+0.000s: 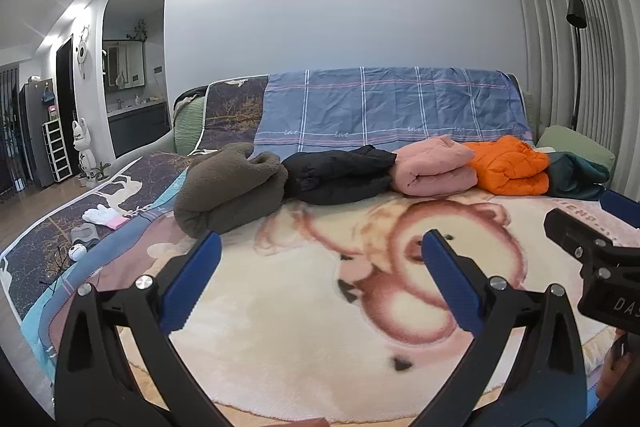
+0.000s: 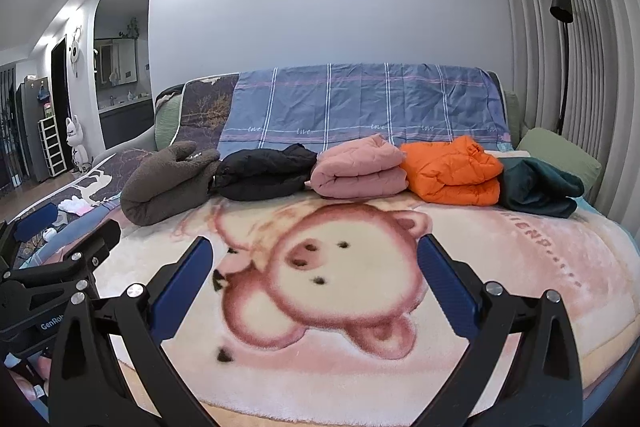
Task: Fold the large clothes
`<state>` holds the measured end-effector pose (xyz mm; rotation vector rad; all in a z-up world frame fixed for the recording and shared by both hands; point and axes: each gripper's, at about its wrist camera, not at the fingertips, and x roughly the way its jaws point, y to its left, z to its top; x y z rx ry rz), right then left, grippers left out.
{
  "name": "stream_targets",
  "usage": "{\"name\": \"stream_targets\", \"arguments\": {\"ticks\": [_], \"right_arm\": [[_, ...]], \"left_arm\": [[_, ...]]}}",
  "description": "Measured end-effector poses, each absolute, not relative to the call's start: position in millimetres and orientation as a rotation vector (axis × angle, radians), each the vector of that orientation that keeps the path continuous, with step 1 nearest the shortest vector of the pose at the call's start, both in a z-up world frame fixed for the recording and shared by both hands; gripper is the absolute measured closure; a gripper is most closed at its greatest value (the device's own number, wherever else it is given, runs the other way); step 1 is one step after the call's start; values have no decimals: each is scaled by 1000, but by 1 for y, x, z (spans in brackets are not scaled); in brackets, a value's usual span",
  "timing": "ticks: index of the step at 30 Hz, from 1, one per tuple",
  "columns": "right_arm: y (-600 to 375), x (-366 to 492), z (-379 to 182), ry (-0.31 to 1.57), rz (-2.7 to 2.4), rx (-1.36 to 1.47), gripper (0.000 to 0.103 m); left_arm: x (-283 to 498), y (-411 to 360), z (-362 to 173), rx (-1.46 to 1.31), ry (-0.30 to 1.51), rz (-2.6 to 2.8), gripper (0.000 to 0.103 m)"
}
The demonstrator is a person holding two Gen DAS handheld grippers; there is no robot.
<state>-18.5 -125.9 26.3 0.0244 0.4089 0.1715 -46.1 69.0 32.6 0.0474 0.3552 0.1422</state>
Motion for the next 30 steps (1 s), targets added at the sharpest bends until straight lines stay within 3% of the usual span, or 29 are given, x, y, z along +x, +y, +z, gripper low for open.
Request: {"name": "stream_targets", "arguments": {"ticks": [30], "right_arm": [[-141, -17, 20, 420, 138, 34, 1]], "left_arm": [[-36, 46, 19, 57, 407, 50, 2]]}}
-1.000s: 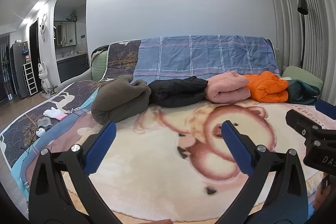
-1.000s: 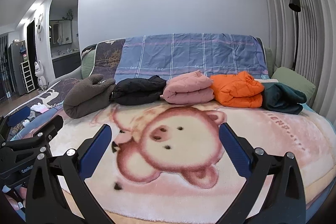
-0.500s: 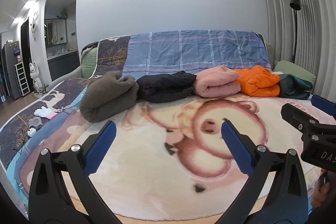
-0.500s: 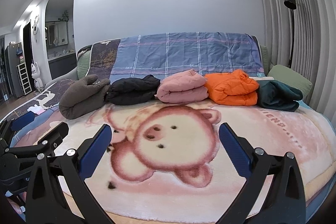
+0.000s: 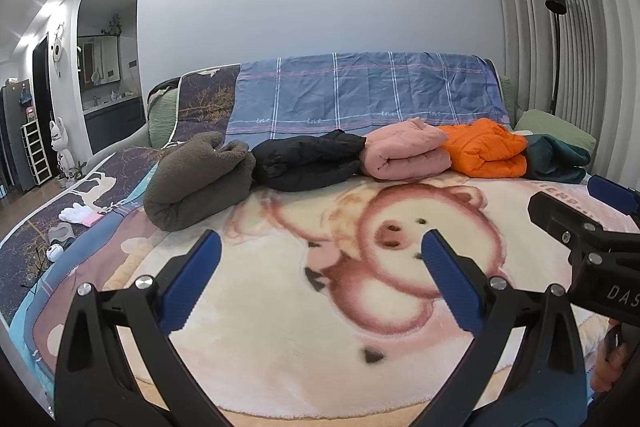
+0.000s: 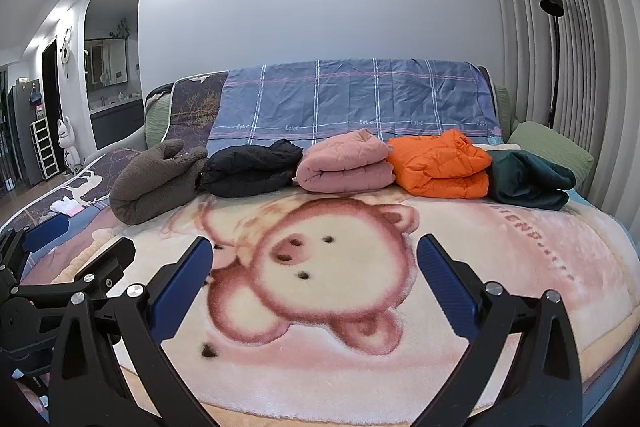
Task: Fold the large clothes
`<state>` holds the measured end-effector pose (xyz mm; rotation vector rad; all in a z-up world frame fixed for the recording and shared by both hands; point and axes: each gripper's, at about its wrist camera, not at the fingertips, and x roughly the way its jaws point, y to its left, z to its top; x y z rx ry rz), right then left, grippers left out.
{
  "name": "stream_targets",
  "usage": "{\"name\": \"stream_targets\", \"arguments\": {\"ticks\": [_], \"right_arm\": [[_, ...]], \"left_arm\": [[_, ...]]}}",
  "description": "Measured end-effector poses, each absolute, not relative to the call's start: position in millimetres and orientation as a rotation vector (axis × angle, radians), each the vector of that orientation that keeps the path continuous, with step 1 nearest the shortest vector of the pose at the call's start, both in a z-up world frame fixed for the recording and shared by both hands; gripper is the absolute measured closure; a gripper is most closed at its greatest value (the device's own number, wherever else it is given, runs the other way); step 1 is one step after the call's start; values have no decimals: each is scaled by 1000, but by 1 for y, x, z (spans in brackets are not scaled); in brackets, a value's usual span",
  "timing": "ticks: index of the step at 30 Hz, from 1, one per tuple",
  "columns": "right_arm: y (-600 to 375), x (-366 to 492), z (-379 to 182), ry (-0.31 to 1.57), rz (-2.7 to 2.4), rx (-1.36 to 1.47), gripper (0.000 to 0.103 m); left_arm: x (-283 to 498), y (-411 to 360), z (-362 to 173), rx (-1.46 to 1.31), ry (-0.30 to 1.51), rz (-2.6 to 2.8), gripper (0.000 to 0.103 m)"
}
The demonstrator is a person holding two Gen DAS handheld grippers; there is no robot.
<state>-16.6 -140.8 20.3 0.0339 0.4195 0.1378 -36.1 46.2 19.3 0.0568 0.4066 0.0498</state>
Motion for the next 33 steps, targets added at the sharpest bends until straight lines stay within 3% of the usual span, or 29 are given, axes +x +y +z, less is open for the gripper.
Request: {"name": "stream_targets", "arguments": {"ticks": [33], "right_arm": [[-143, -16, 17, 431, 115, 28, 1]], "left_arm": [[-36, 48, 13, 53, 424, 53, 2]]}}
